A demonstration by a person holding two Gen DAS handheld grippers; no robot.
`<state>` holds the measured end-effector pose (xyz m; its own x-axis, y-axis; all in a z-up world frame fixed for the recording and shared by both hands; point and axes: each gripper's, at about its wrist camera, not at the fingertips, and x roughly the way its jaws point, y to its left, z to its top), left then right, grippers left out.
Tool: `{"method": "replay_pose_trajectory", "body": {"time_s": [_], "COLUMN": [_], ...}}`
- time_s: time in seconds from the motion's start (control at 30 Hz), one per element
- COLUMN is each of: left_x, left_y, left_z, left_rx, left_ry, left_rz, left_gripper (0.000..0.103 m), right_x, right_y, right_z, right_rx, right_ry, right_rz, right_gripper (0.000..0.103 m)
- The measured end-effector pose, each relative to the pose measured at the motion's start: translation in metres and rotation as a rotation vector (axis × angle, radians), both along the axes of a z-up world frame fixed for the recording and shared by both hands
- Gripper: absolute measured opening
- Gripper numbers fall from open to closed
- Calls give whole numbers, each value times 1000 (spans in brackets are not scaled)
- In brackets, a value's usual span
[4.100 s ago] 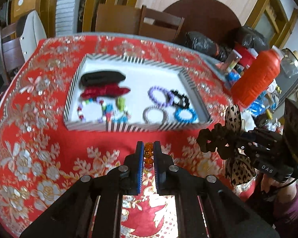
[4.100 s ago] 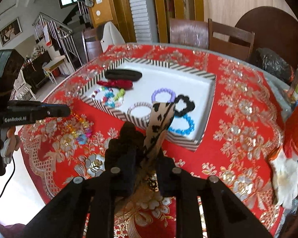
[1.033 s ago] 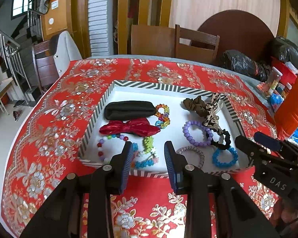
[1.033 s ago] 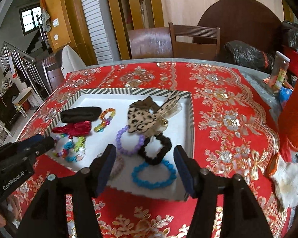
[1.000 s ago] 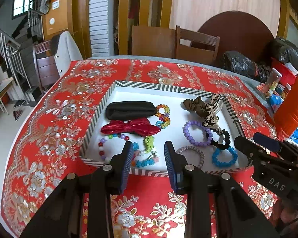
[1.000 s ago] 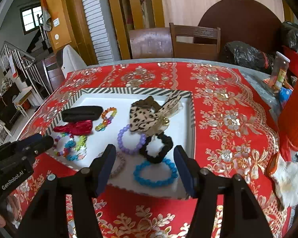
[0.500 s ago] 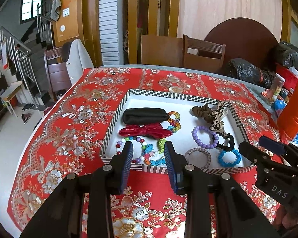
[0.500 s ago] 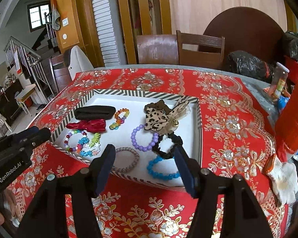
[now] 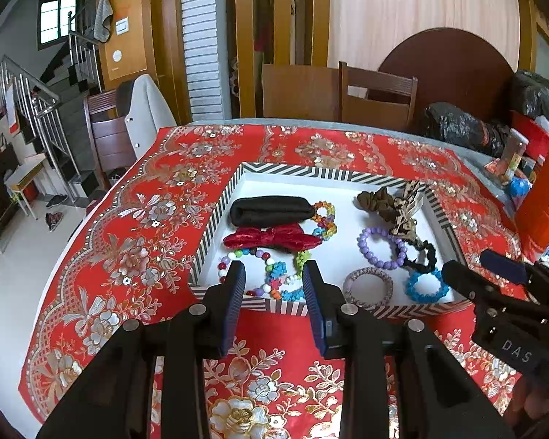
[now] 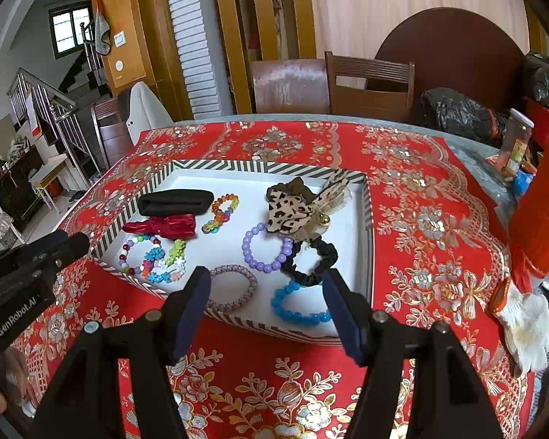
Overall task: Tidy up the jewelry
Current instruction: 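Withdraw both open tools and hold them above the tray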
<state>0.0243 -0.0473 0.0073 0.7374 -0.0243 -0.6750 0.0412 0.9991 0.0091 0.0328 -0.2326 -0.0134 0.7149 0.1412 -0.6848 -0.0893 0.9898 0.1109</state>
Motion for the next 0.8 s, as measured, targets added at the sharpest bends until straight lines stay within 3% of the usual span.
{"method": "replay_pose_trajectory", "body": {"time_s": [0.2, 0.8], "left_x": [-2, -4], "left_y": [-7, -5], "left_z": [-3, -3], "left_rx": [69, 30], "left_ry": [1, -1], "left_rz": [19, 2], "left_gripper": [42, 42], "right_x": [-1, -3], "right_y": [1, 5], "right_z": [-1, -2], "right_rx": [1, -12], "right_ry": [1, 2], "right_rz": [0, 18], "right_gripper": [67, 67]}}
